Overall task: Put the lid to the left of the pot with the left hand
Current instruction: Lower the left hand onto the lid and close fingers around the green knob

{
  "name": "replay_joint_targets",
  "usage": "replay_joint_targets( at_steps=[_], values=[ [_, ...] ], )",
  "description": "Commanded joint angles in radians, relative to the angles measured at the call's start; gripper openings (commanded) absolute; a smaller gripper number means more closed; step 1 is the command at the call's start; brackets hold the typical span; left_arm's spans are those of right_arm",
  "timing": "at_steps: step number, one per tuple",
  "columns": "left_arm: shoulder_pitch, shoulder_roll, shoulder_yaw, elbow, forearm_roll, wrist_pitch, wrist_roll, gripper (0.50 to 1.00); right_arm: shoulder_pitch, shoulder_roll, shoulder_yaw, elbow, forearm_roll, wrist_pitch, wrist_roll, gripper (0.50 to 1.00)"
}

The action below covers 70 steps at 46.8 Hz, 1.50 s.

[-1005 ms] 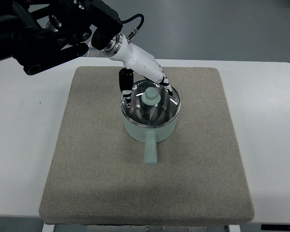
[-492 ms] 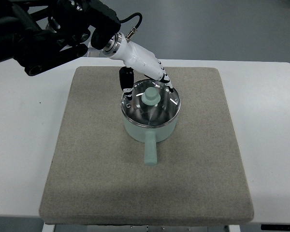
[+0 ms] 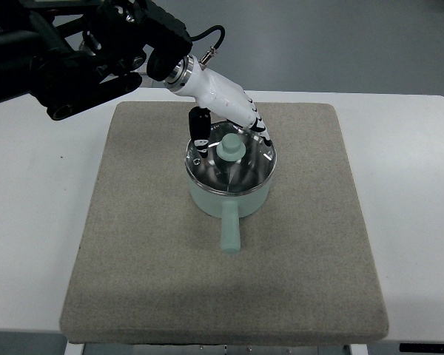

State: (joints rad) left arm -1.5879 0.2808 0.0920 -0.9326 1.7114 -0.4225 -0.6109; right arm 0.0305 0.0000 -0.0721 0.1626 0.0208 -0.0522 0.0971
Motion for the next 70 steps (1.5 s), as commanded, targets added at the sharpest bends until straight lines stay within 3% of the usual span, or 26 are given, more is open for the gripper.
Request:
replay_joint_targets(
  at_steps=[1,19,32,42,54,58,62,64,70],
  values=[
    [0.000,0.000,0.002,0.005,0.004,0.013,0.000,0.971,0.000,0.000,0.000,0.000,0.001,0.000,0.000,0.924],
    [0.003,-0.012,0.000,0.018,-0.003,0.030,0.000,0.825,0.000,0.000,0.000,0.000,0.001,0.000,0.001,0.921],
    [0.003,-0.012,-0.001,0.018,-0.007,0.030,0.000,0.814,0.000,0.000,0.000,0.000,-0.001,0.000,0.001,0.921],
    [0.003,-0.014,-0.002,0.018,-0.007,0.031,0.000,0.703,0.000,0.000,0.000,0.000,-0.001,0.000,0.000,0.921],
    [0.005,-0.020,-0.008,0.026,-0.007,0.031,0.000,0.694,0.000,0.000,0.000,0.000,0.001,0.000,0.000,0.921],
    [0.005,-0.020,-0.008,0.032,-0.009,0.031,0.000,0.651,0.000,0.000,0.000,0.000,0.001,0.000,0.000,0.921],
    [0.005,-0.023,-0.008,0.034,-0.010,0.031,0.000,0.572,0.000,0.000,0.000,0.000,-0.001,0.000,0.001,0.924],
    [0.005,-0.026,-0.006,0.032,-0.010,0.031,0.000,0.504,0.000,0.000,0.000,0.000,0.001,0.000,0.000,0.924],
    [0.005,-0.026,-0.008,0.032,-0.015,0.031,0.000,0.500,0.000,0.000,0.000,0.000,0.001,0.000,0.001,0.924]
  ],
)
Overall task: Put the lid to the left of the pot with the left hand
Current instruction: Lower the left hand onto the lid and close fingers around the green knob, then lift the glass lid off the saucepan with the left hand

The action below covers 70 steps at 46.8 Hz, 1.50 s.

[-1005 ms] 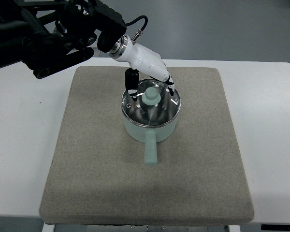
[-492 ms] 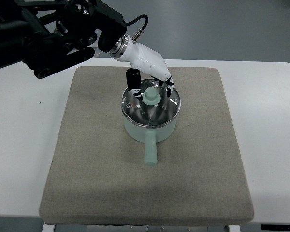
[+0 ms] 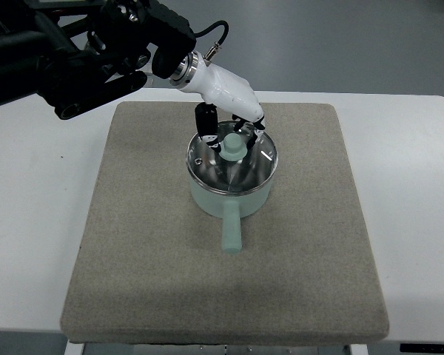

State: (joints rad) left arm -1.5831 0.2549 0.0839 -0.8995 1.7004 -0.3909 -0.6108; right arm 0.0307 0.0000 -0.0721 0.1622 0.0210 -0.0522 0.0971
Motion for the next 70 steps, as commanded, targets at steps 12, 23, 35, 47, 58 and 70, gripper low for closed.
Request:
replay_joint_targets(
  at_steps=[12,23,35,47,58,70],
  values=[
    [0.000,0.000,0.000,-0.001,-0.005,-0.002,0.000,0.500,0.000,0.000,0.000,0.000,0.001,0.000,0.000,0.924],
    [-0.002,-0.002,-0.003,0.001,-0.013,-0.002,0.000,0.500,0.000,0.000,0.000,0.000,0.001,0.000,0.000,0.924],
    [-0.003,0.007,-0.036,0.001,-0.013,-0.003,0.000,0.500,0.000,0.000,0.000,0.000,-0.001,0.000,0.001,0.921],
    [0.002,0.009,-0.036,0.001,-0.010,-0.003,0.000,0.500,0.000,0.000,0.000,0.000,0.001,0.000,0.000,0.924],
    [-0.003,0.009,-0.039,0.001,-0.011,-0.003,0.000,0.500,0.000,0.000,0.000,0.000,0.001,0.000,0.000,0.924],
    [-0.015,0.011,-0.062,0.004,-0.010,-0.003,0.000,0.500,0.000,0.000,0.000,0.000,0.001,0.000,0.000,0.921]
  ],
)
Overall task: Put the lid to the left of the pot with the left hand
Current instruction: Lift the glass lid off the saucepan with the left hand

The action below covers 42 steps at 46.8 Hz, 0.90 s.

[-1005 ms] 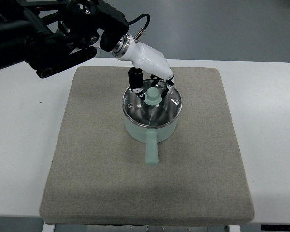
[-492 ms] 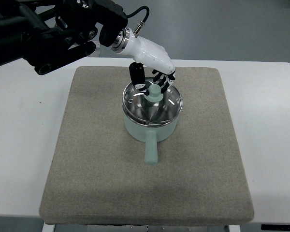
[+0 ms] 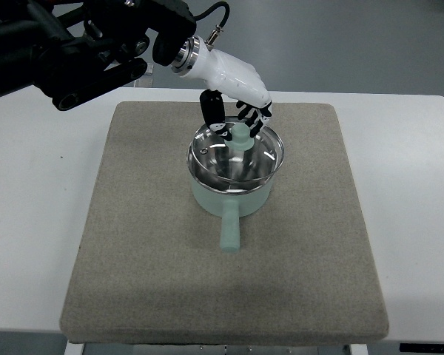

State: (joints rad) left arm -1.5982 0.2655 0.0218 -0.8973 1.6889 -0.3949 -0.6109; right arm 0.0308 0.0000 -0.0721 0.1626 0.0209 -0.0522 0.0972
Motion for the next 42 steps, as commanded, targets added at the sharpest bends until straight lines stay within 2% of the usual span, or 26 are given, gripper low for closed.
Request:
replay_joint_targets(
  at_steps=[1,11,20,34,42],
  values=[
    [0.000,0.000,0.000,0.001,0.002,0.001,0.000,0.500,0.000,0.000,0.000,0.000,-0.001,0.000,-0.001,0.923],
    [0.007,0.000,0.000,0.043,0.000,0.001,0.000,0.500,0.000,0.000,0.000,0.000,-0.001,0.000,-0.001,0.924],
    [0.014,0.007,0.001,0.129,-0.002,0.001,0.000,0.500,0.000,0.000,0.000,0.000,0.001,0.000,-0.001,0.924],
    [0.017,0.129,0.015,0.199,-0.012,-0.004,0.000,0.500,0.000,0.000,0.000,0.000,0.001,0.000,-0.001,0.921],
    [0.021,0.211,0.017,0.201,-0.020,-0.004,0.000,0.500,0.000,0.000,0.000,0.000,0.001,0.000,-0.001,0.923]
  ],
)
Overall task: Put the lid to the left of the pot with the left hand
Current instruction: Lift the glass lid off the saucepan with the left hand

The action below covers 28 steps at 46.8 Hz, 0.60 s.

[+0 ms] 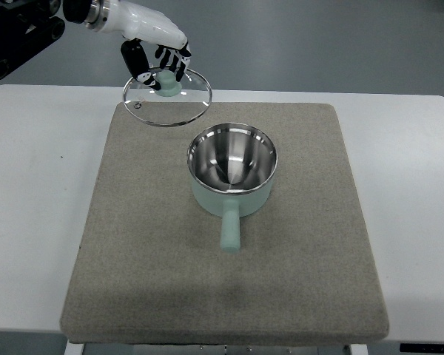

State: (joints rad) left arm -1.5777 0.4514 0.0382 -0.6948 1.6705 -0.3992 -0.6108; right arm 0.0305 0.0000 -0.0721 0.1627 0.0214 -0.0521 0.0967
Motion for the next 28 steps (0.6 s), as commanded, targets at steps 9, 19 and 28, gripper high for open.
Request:
replay_joint_targets(
  at_steps=[9,19,28],
  values=[
    [0.051,0.072,0.002,-0.009,-0.005,0.005,0.000,0.500,0.000,0.000,0.000,0.000,0.000,0.000,0.000,0.924],
    [0.094,0.102,0.000,-0.014,-0.003,0.006,0.000,0.500,0.000,0.000,0.000,0.000,0.000,0.000,0.000,0.924],
    [0.101,0.125,0.002,-0.066,0.000,0.006,0.000,0.500,0.000,0.000,0.000,0.000,0.000,0.000,0.000,0.924]
  ],
)
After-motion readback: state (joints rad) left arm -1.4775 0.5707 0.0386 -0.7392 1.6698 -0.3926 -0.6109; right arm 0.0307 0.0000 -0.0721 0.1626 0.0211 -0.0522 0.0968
